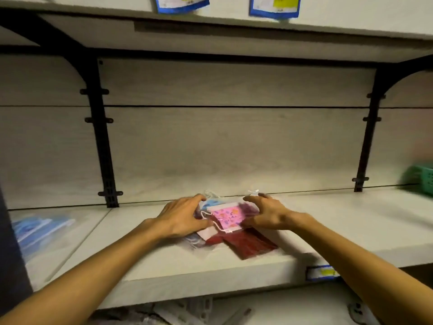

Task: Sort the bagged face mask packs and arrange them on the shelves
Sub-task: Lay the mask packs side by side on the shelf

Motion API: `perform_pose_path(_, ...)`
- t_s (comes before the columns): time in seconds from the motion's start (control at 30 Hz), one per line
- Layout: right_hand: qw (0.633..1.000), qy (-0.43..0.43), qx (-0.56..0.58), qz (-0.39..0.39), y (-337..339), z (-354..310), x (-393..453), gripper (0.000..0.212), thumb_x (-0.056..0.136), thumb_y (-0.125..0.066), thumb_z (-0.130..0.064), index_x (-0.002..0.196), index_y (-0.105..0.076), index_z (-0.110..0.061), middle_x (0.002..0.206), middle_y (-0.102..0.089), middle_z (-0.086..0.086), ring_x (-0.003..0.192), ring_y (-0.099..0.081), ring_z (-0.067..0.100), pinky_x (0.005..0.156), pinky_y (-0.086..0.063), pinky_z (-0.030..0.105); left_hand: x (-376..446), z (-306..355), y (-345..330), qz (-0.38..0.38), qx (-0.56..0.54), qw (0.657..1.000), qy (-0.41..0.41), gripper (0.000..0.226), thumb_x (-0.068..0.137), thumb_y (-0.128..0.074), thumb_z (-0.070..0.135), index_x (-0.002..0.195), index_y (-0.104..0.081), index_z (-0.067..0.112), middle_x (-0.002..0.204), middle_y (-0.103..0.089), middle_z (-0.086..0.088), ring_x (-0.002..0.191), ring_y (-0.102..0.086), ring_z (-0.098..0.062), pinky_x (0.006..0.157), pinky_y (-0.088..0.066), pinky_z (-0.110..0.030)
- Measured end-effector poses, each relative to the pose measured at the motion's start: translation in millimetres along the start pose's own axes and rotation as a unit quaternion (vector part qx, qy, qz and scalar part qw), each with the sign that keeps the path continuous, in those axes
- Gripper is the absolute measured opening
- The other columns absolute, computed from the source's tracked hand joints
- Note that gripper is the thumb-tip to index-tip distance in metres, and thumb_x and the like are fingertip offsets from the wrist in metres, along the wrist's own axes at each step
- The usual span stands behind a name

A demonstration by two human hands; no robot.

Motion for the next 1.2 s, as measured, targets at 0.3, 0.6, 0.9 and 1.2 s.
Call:
perform_pose_path(0.3,0.984,0.041,0.029,0.171,24.4,38.7,20.1,0.042,0.075,-0.061,-0.061,0.095,-0.072,-0.025,0.088,-0.072,-0.002,0.086,-0.065,0.028,0.068,-0.052,0.033,13.9,2.1,-12.7,0.016,-0.016,0.997,0.076,0.088,0.076,-0.039,0.092,0.142,-0.043,0.034,0.143,-0.054,0.008,0.12,-0.056,-0.014,0.084,-0.041,-0.03)
perform_pose_path(0.6,0.987,0.013,0.097,0.126,10.4,51.4,24.3,0.036,0.086,-0.066,-0.054,0.095,-0.055,-0.02,0.091,-0.067,0.004,0.083,-0.062,0.027,0.073,-0.049,0.037,16.9,23.3,-8.1,0.018,-0.004,0.994,0.108,0.053,0.071,-0.073,0.071,0.106,-0.061,0.033,0.115,-0.061,0.015,0.106,-0.055,-0.012,0.084,-0.046,-0.034)
perform_pose_path(0.9,0.945,0.02,0.221,0.242,36.7,48.0,7.0,0.042,0.087,-0.067,-0.052,0.107,-0.055,-0.018,0.089,-0.071,0.004,0.08,-0.064,0.03,0.073,-0.053,0.042,-12.6,12.1,30.4,0.201,-0.416,0.842,0.279,0.044,0.08,-0.08,-0.001,0.115,-0.056,0.01,0.1,-0.074,-0.011,0.074,-0.071,-0.026,0.07,-0.062,-0.037)
perform_pose_path(1.2,0.87,0.089,0.4,0.275,45.9,-30.5,-31.4,0.043,0.079,-0.045,-0.056,0.098,-0.063,-0.023,0.092,-0.069,-0.001,0.079,-0.06,0.017,0.066,-0.041,0.033,-89.4,-6.6,62.7,0.256,-0.553,0.741,0.282,0.03,0.086,-0.073,0.003,0.116,-0.069,0.003,0.105,-0.076,-0.013,0.092,-0.071,-0.025,0.087,-0.058,-0.036)
Point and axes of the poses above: each hand's wrist, its own x-axis towards the middle knuckle, its own y-axis out of the back of the hand, z = x × y, the point moved 7 cm from there along x, towards the middle knuckle
